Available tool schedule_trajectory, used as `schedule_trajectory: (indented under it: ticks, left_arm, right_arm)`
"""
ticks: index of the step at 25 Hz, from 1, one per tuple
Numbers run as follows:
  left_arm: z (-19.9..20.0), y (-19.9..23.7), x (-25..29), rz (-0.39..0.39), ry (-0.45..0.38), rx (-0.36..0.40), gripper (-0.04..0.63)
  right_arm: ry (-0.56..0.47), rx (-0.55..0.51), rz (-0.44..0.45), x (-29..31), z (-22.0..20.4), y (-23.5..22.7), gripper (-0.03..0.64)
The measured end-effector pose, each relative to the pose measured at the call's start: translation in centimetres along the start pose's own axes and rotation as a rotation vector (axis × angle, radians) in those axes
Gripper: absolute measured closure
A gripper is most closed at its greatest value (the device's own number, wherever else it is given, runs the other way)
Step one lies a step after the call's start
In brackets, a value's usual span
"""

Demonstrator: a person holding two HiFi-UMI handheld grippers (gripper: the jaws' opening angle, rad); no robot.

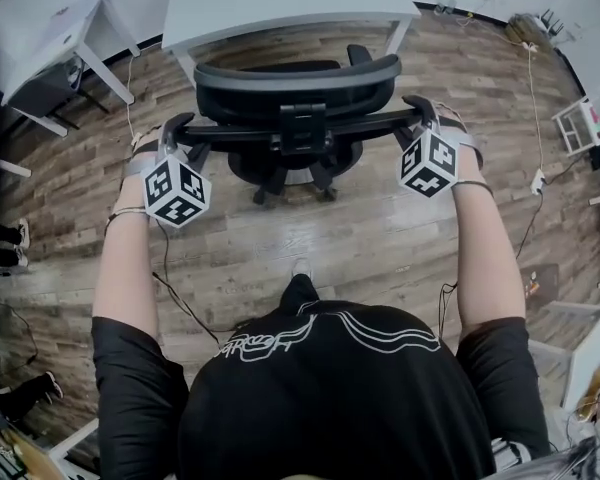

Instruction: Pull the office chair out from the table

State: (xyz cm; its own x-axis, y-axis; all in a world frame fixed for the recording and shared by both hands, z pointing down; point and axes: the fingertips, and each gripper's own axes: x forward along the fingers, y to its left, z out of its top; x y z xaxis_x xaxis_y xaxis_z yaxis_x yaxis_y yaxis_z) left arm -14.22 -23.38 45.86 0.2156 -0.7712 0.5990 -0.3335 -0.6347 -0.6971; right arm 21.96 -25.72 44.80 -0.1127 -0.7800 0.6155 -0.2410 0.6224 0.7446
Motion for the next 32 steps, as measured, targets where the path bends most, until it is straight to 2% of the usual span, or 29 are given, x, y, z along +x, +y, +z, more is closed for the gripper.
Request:
schedule_trajectory:
  ticks: [7, 13, 21, 26, 29, 32]
  left_arm:
    - [0.5, -0.2, -3.1, 0.002, 0.009, -0.015, 0.379]
    - [-0.9, -6.7, -7.7, 0.064, 0.0, -0.018, 0.373]
    - [-1.7, -9.5, -11.3, 0.086, -0.009, -0.021, 0.371]
    - [-3.7, -13.0, -13.7, 0.116, -0.047, -0.001, 0.371]
    - [-4.3, -13.4, -14.7, 0.108, -0.034, -0.03, 0.366]
    - [-5.0, -12.6, -15.6, 0.135, -0.017, -0.107, 0.318]
  right_arm:
    - [-0.02, -0.006, 0.018, -2.5, 0.6, -0.3, 0.377]
    - [-0.055, -0.012, -0.019, -6.8, -0.3, 6.1, 0.376]
    - [-0.092, -0.022, -0.04, -10.2, 0.0, 9.0, 0.376]
    - [-0.116, -0.027, -0.064, -12.4, 0.6, 13.2, 0.377]
    - [-0.138, -0.007, -0.066, -13.7, 0.8, 13.9, 0.371]
    - [-0.138, 0.043, -0.072, -15.4, -0.4, 13.0, 0.362]
